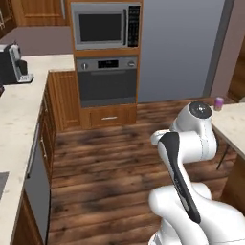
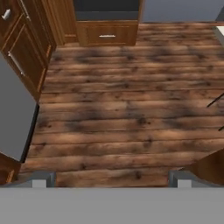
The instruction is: Four empty soda cans are scattered around the kitchen. Gather all the cans and cluster them next to the stove for recycling.
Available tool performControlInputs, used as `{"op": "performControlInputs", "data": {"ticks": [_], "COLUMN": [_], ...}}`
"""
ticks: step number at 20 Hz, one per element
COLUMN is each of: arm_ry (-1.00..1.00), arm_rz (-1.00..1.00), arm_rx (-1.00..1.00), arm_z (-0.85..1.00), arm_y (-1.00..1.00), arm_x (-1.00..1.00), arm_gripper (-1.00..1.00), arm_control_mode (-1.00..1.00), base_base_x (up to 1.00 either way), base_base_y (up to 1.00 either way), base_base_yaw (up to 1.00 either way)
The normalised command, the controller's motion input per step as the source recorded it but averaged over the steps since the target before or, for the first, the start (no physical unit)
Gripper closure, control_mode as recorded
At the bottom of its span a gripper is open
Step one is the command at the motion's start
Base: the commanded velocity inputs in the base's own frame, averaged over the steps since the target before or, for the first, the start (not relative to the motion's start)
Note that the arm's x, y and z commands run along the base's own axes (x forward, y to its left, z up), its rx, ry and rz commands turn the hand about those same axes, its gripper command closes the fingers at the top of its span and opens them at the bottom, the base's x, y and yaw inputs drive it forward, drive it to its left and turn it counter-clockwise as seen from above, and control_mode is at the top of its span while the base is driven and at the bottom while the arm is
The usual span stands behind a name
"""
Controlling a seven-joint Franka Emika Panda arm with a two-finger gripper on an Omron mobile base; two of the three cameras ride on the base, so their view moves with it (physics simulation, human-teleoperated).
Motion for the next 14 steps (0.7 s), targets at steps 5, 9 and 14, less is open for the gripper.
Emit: {"op": "performControlInputs", "data": {"ticks": [5, 9, 14], "arm_ry": [0.00, 0.00, 0.00], "arm_rz": [0.00, 0.00, 0.00], "arm_rx": [0.00, 0.00, 0.00], "arm_z": [0.00, 0.00, 0.00], "arm_y": [0.00, 0.00, 0.00], "arm_x": [0.00, 0.00, 0.00], "arm_gripper": [-1.00, -1.00, -1.00], "arm_control_mode": [1.00, 1.00, 1.00], "base_base_x": [0.66, 0.69, 0.70], "base_base_y": [0.17, 0.20, 0.28], "base_base_yaw": [-0.18, -0.17, -0.16]}}
